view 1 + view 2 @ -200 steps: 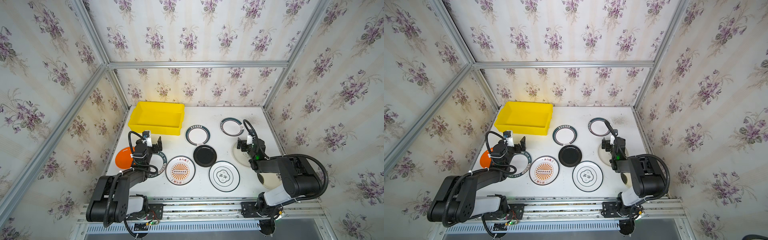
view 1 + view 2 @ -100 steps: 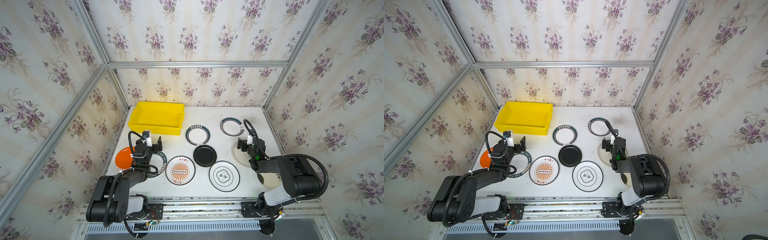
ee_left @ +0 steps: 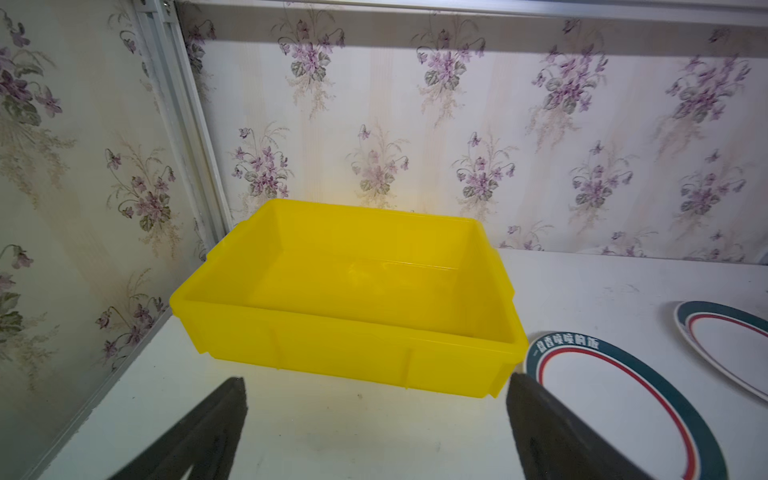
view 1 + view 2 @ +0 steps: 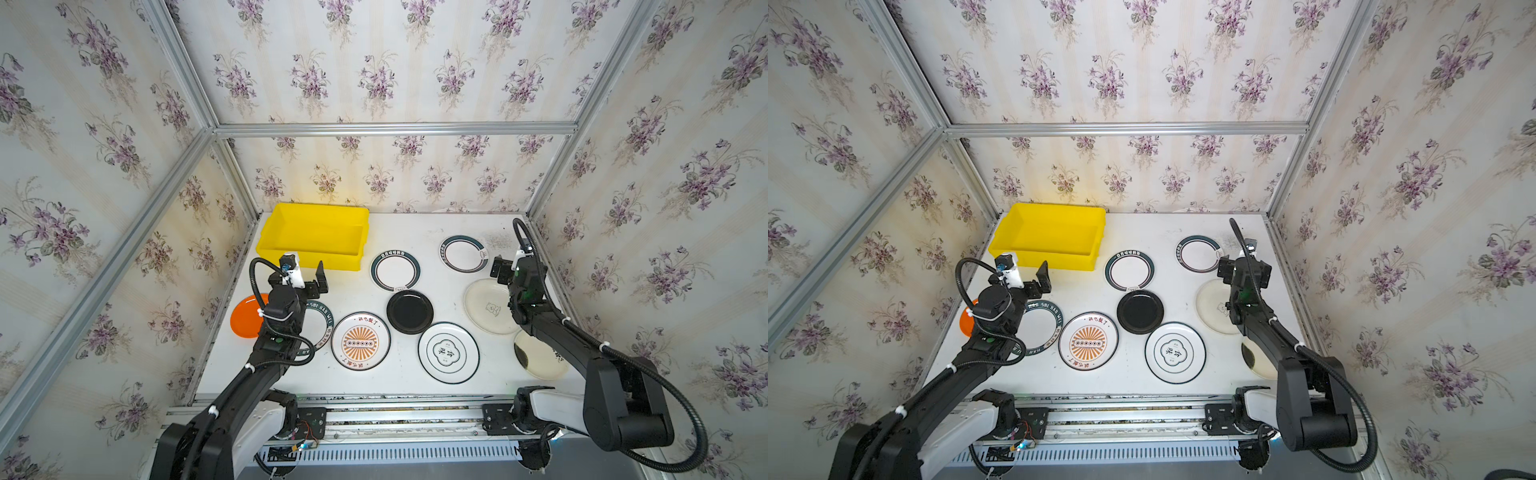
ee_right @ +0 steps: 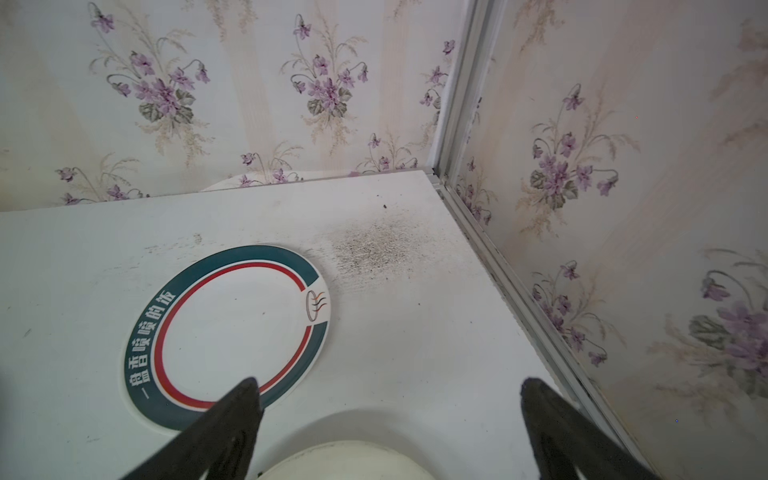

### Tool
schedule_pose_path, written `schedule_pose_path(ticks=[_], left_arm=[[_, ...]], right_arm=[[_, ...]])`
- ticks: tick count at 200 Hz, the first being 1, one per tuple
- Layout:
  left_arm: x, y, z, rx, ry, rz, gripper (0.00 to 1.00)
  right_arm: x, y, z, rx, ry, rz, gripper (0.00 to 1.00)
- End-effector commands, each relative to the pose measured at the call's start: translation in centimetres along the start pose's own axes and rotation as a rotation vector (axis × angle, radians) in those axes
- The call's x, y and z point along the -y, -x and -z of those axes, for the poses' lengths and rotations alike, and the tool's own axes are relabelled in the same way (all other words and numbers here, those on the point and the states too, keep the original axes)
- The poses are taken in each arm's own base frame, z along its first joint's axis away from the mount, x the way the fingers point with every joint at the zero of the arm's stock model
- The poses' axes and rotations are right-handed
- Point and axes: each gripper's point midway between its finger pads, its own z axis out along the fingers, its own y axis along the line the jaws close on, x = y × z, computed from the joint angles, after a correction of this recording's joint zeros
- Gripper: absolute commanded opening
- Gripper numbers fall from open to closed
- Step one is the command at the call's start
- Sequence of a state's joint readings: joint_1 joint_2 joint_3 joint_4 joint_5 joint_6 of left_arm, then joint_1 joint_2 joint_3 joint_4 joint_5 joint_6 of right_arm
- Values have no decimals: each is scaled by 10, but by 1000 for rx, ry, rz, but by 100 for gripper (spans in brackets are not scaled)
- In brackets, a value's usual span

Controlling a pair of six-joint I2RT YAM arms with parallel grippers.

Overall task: Place the plates into the plastic bin on the countertop
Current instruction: 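Lower the right gripper to the cream bear plate while the left gripper advances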

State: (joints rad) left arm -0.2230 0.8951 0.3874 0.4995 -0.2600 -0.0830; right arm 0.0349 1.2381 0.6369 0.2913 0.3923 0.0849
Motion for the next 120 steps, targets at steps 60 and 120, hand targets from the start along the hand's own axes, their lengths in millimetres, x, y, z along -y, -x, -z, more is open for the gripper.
schedule_pose_path(ticks=[60, 120], left_arm=[[57, -27, 38, -213, -72, 6, 100], [89, -48, 61, -275, -203, 45, 100]], right_arm=[[61, -81, 47, -532, -292, 55, 99], [64, -125, 62, -676, -206, -193, 99]])
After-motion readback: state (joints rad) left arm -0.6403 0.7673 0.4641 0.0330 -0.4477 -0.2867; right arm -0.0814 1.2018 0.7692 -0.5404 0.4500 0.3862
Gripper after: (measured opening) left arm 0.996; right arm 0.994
